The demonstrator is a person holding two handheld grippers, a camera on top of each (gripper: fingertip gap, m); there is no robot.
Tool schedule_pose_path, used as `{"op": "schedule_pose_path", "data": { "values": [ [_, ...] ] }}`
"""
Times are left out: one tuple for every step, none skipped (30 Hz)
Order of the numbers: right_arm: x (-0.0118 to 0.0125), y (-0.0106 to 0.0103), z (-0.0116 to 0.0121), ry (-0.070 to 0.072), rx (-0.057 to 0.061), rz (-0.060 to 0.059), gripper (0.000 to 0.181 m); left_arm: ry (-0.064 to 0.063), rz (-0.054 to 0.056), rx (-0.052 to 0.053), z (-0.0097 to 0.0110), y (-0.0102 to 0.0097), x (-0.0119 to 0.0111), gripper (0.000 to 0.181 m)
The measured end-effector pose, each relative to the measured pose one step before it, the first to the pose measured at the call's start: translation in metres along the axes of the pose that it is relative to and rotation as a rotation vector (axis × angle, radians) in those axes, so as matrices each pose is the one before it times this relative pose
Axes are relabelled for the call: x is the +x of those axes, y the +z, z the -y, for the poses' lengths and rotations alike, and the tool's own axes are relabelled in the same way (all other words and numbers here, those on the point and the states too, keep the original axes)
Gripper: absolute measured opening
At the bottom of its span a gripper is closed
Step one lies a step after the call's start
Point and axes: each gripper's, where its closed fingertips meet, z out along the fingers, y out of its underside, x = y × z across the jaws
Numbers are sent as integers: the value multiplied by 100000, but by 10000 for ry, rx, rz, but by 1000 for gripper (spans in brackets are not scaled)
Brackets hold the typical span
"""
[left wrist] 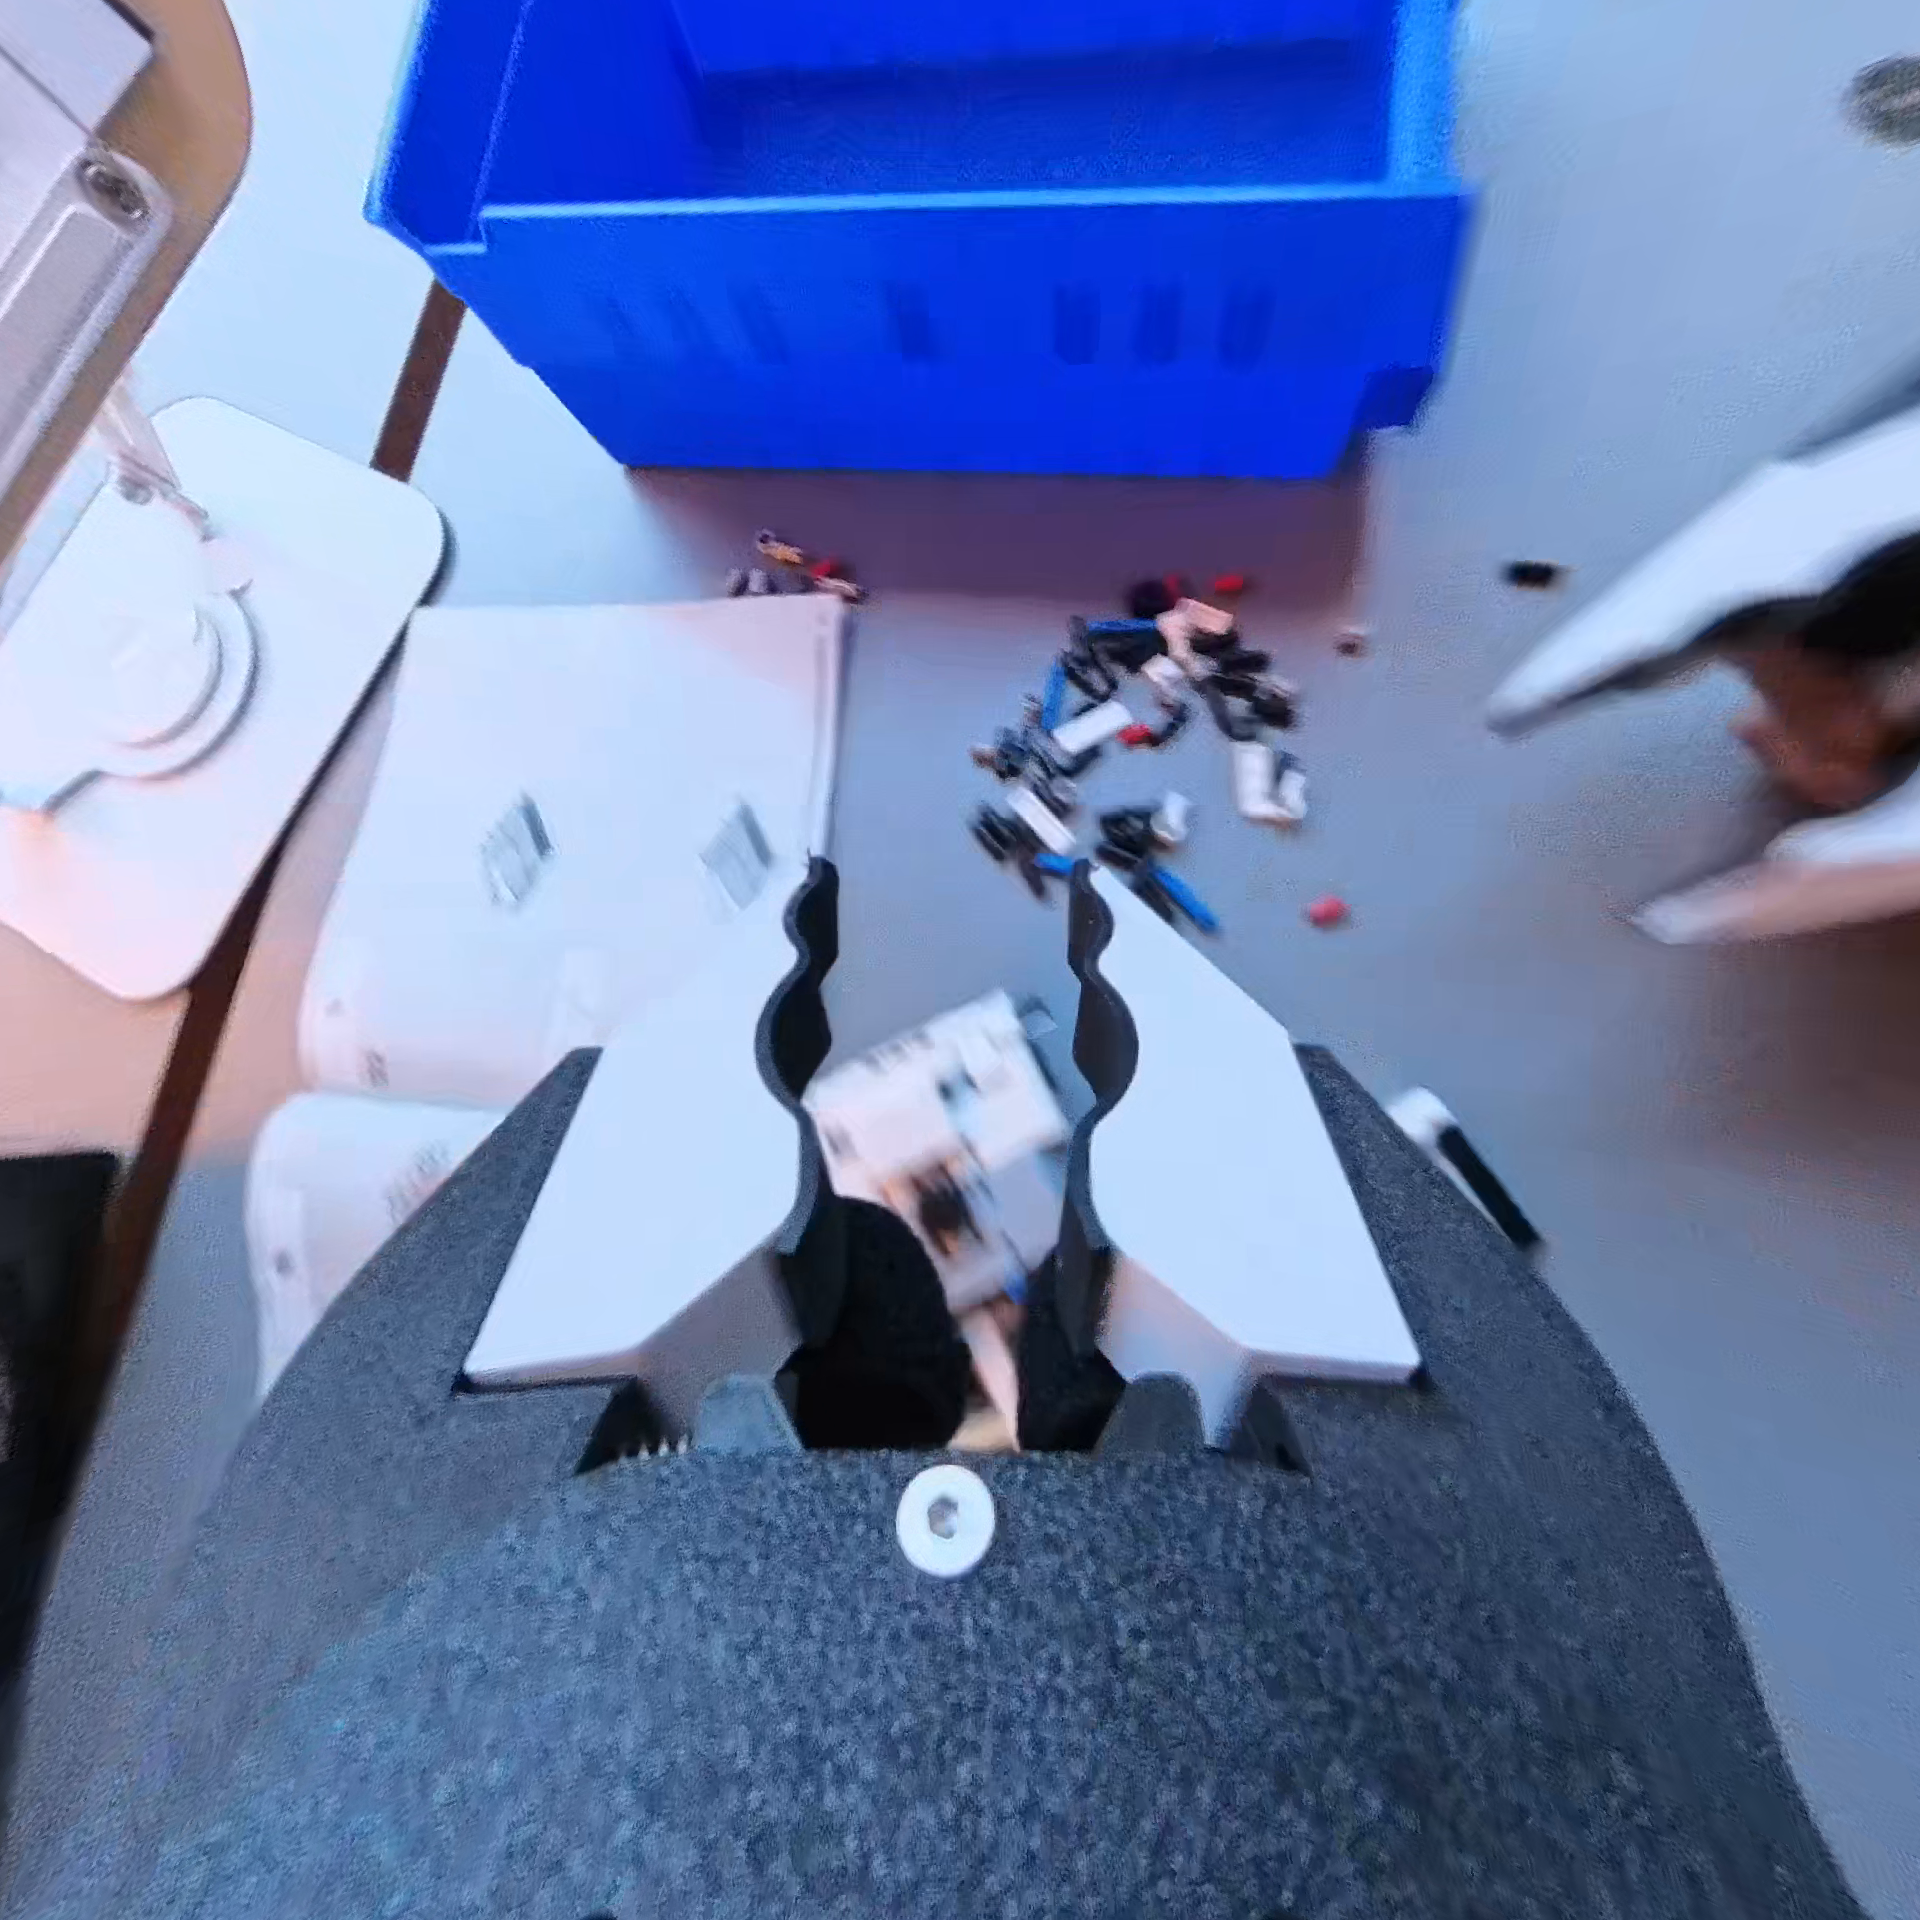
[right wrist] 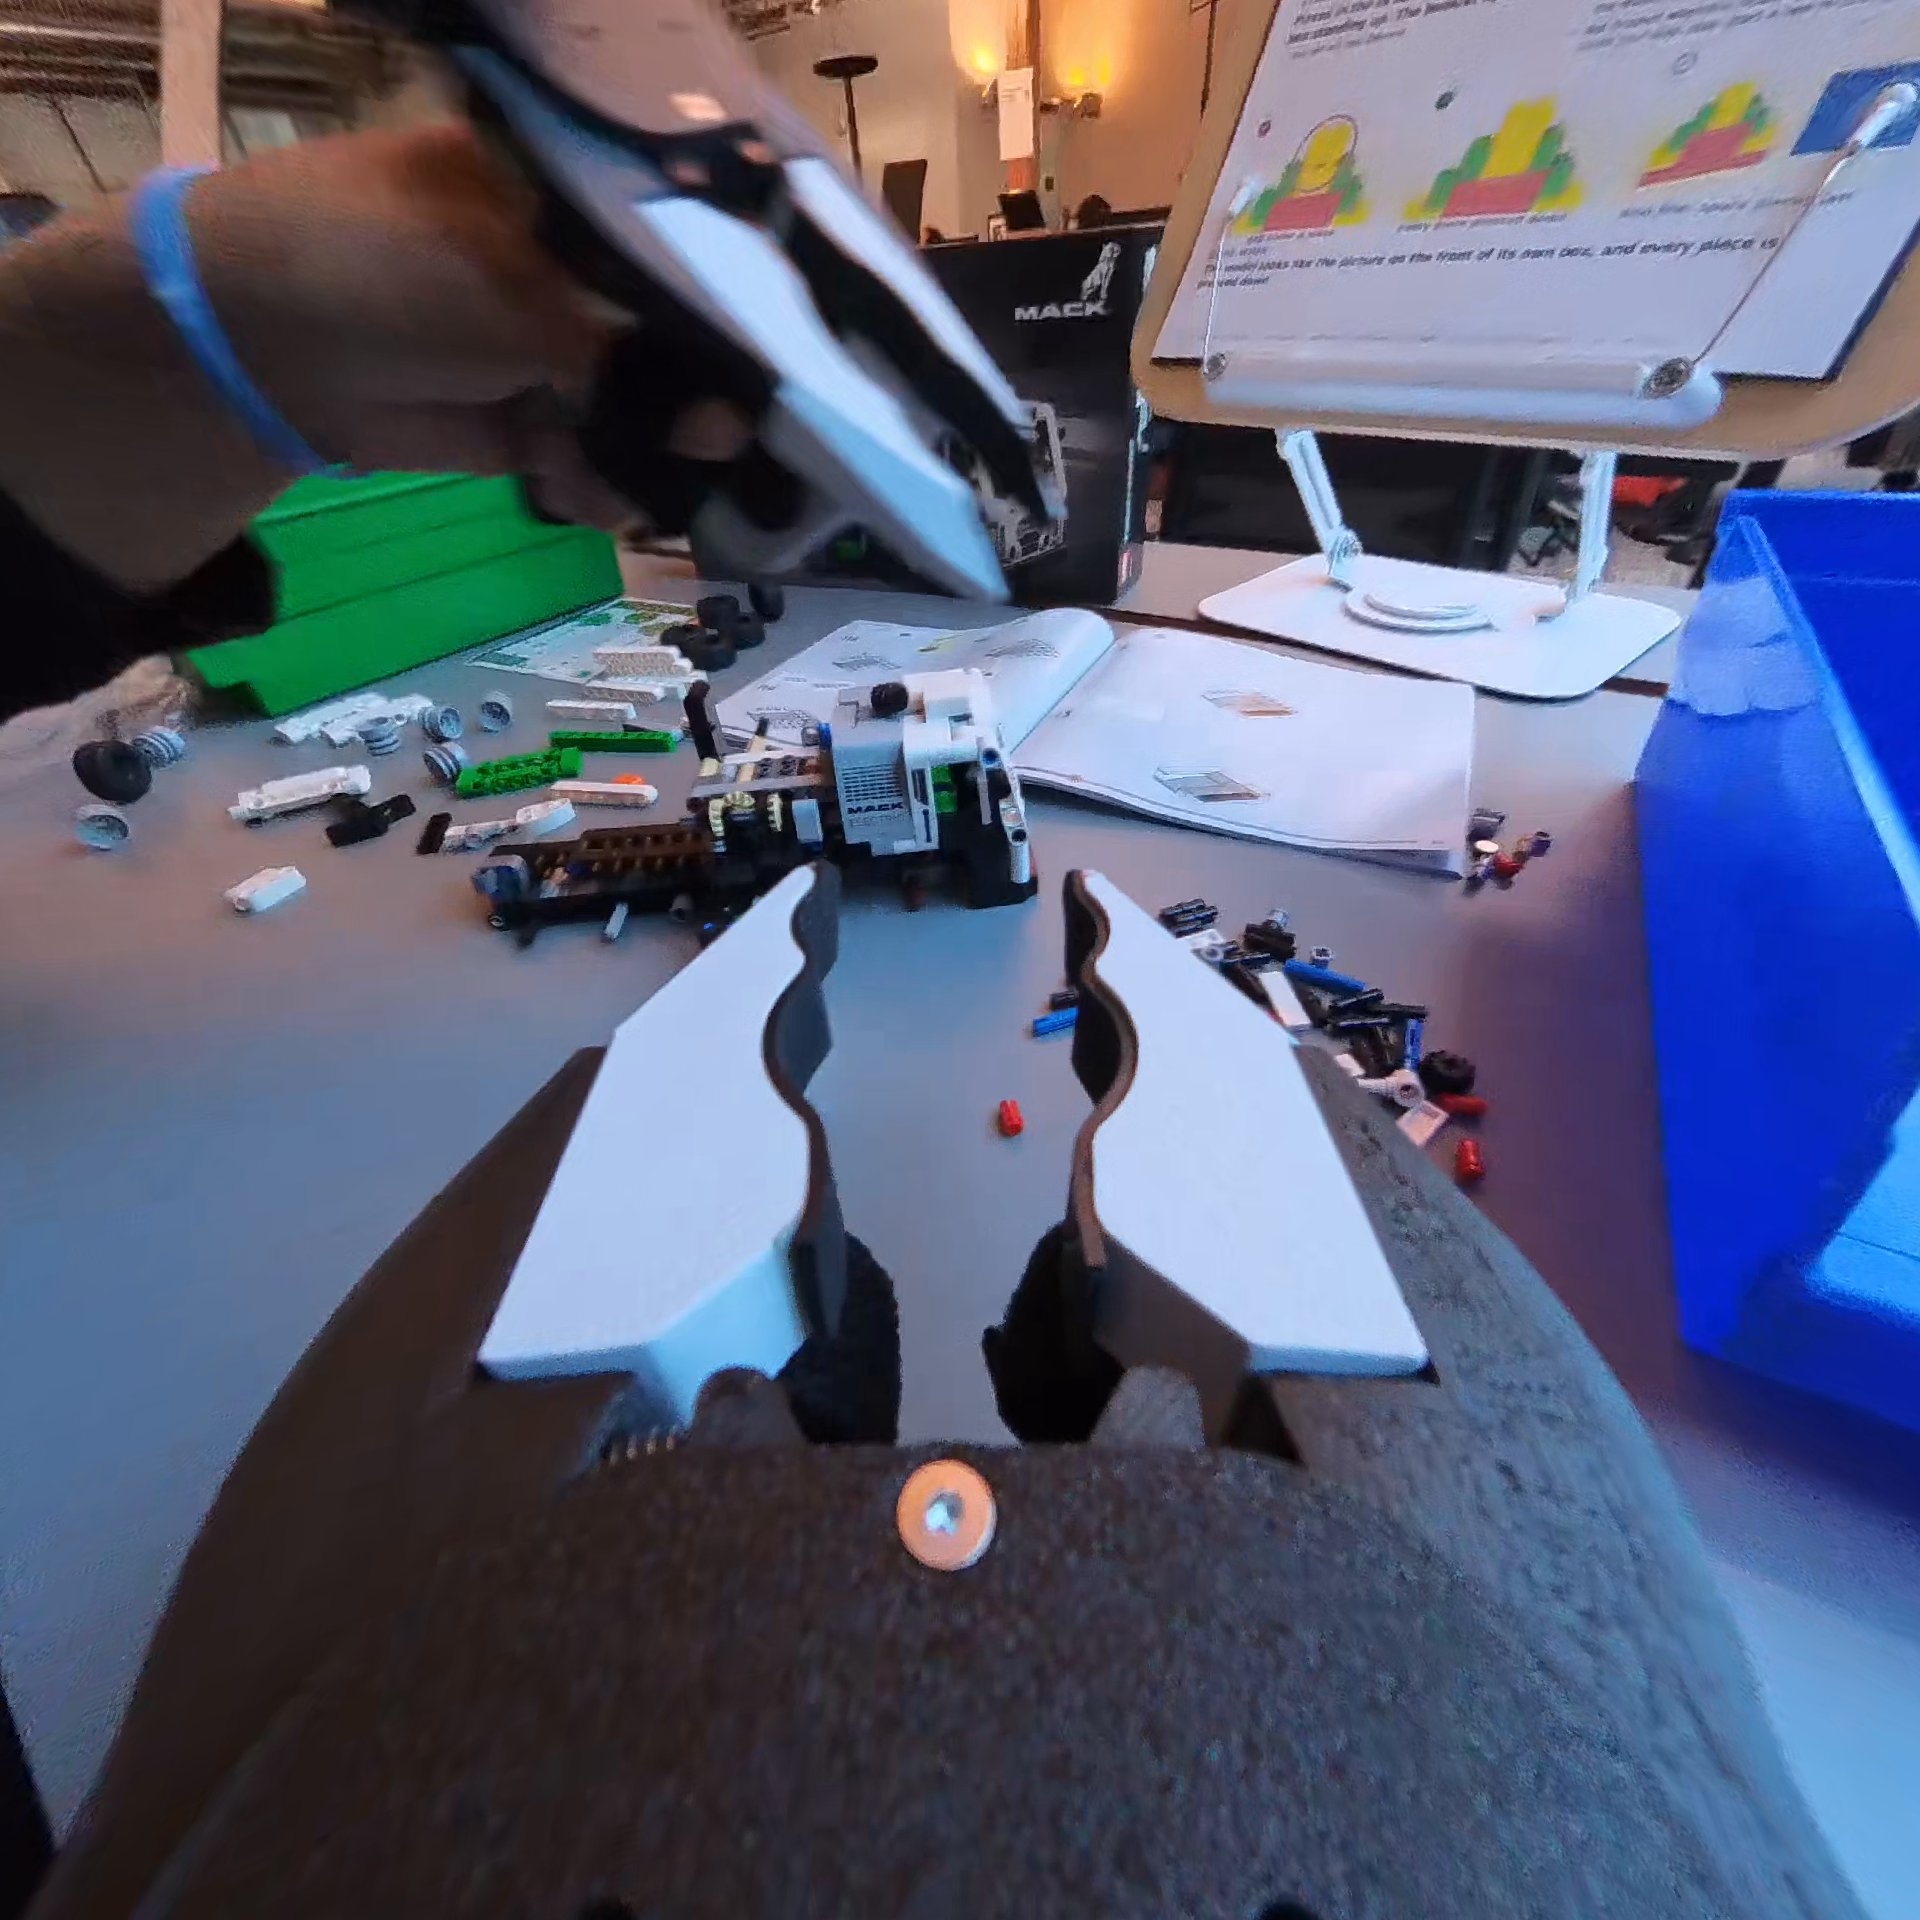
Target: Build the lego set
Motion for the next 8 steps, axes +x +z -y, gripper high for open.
{"op": "schedule_pose_path", "data": {
  "values": [
    [-27, -3, -8, 108, 28, 119, 44, -2, 81, -372, 808, 1815, -1393, 44],
    [-110, 41, 30, 113, 43, 168, 44, -194, -13, -310, 694, 1936, -1219, 46],
    [28, 62, -16, 60, 17, 59, 45, -317, -173, -296, 563, 1955, -855, 48],
    [94, 68, -150, 68, -63, 9, 46, -343, -94, -292, 386, 1875, -830, 50],
    [0, 50, -178, 115, -89, 82, 47, -187, -23, -308, 229, 1768, -675, 52],
    [-28, 32, -105, 132, -40, 88, 47, 15, 8, -323, 48, 1621, -440, 54],
    [52, -15, -43, 106, -3, 29, 47, 98, 172, -298, -30, 1424, -493, 57],
    [16, -3, -49, 96, -1, 53, 47, 122, 169, -208, 9, 1190, -317, 58]
  ]
}}
